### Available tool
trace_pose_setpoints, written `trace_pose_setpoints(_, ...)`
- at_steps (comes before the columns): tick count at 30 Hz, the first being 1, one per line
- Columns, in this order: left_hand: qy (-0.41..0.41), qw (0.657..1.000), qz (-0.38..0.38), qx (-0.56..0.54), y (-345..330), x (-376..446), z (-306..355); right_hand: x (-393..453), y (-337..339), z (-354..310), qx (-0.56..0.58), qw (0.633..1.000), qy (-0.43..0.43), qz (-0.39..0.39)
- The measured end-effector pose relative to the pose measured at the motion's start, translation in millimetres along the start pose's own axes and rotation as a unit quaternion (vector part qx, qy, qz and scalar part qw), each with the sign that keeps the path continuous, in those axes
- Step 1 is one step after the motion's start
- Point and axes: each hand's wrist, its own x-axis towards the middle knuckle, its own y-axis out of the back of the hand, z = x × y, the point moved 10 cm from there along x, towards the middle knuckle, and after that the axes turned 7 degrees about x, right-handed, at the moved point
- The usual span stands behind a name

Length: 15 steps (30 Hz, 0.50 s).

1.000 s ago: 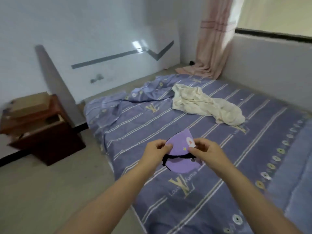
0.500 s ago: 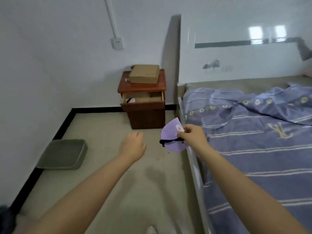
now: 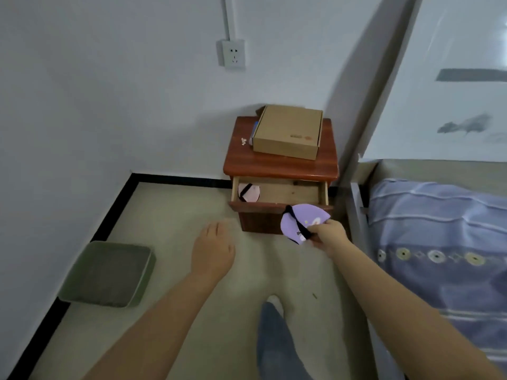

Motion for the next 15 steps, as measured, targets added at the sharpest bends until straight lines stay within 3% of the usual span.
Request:
trace_pose_setpoints(6,0.018,0.998,-0.058,0.011,-78,160,-22,165,-72,2,0.008,0.994,-0.1,0.05)
trace_pose_setpoints(8,0.004,0.997,-0.07,0.017,-106,197,-25,207,-91,9,0.046,0.987,-0.127,0.086)
trace_pose_setpoints(10,-0.018,0.996,-0.078,0.027,-132,227,-27,249,-116,19,0.153,0.974,-0.137,0.095)
trace_pose_setpoints(15,-0.041,0.996,-0.078,0.031,-186,281,-37,311,-166,33,0.211,0.958,-0.179,0.069)
